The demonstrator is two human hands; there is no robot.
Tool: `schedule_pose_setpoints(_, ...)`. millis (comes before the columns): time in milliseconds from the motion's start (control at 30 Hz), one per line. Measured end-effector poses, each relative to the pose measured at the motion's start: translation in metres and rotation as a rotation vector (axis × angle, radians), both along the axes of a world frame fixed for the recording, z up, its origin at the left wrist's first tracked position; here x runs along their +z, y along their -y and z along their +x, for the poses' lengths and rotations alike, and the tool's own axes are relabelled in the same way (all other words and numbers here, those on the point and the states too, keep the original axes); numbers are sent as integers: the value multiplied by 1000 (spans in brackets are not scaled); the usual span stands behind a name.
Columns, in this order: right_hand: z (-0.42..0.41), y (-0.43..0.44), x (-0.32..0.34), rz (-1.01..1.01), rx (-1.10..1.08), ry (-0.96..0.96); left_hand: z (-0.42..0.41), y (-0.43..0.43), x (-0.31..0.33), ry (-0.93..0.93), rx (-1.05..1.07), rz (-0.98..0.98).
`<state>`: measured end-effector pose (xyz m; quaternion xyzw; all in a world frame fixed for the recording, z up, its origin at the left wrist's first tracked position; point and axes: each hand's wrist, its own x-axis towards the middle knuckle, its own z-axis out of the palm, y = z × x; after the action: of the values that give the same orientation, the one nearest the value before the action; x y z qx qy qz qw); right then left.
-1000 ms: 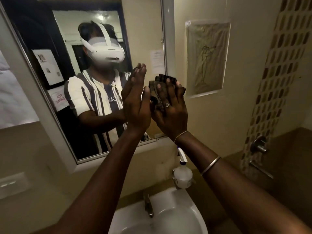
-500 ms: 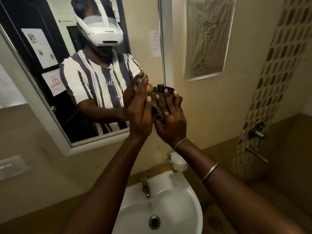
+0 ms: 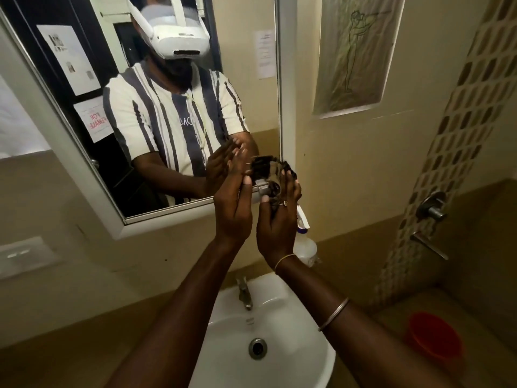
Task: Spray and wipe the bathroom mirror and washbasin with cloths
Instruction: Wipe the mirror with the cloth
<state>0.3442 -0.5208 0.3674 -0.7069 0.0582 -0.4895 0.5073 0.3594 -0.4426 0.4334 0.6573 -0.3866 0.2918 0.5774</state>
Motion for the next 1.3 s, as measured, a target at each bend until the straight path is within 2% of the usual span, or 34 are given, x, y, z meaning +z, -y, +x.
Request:
schedule_pose_setpoints(167,3,-41,15,339,54,92,-4,-17,-4,-63,-7,27)
schedule_pose_setpoints(300,6,-67,20,441,104,87,0,-40,-3,-126,-41,23)
schedule_pose_setpoints(433,6,-99,15,395,132,42,6,-69,-3,-143,-56,49)
schedule_pose_setpoints(567,9,-120,3,243,116,-38,7,-94,-7,-171,-56,56)
schedule_pose_setpoints(733,14,-141,5,251,67,-28,6,-117,-15,-198,-64,44)
schedule_pose_setpoints(867,11,-165,-1,246,128,-68,6,-140,-23,-222,-32,-36)
schedule_pose_setpoints(1000,6,-190,-8,124,172,-56,6,-167,-39,-258,9,-121)
schedule_pose_setpoints(1167,2,-212,-18,53,281,-50,7,-189,-51,-368,-51,-266)
schedule_pose_setpoints(1300,3,-225,-26,58,374,-61,11,-201,-51,-378,-90,-375)
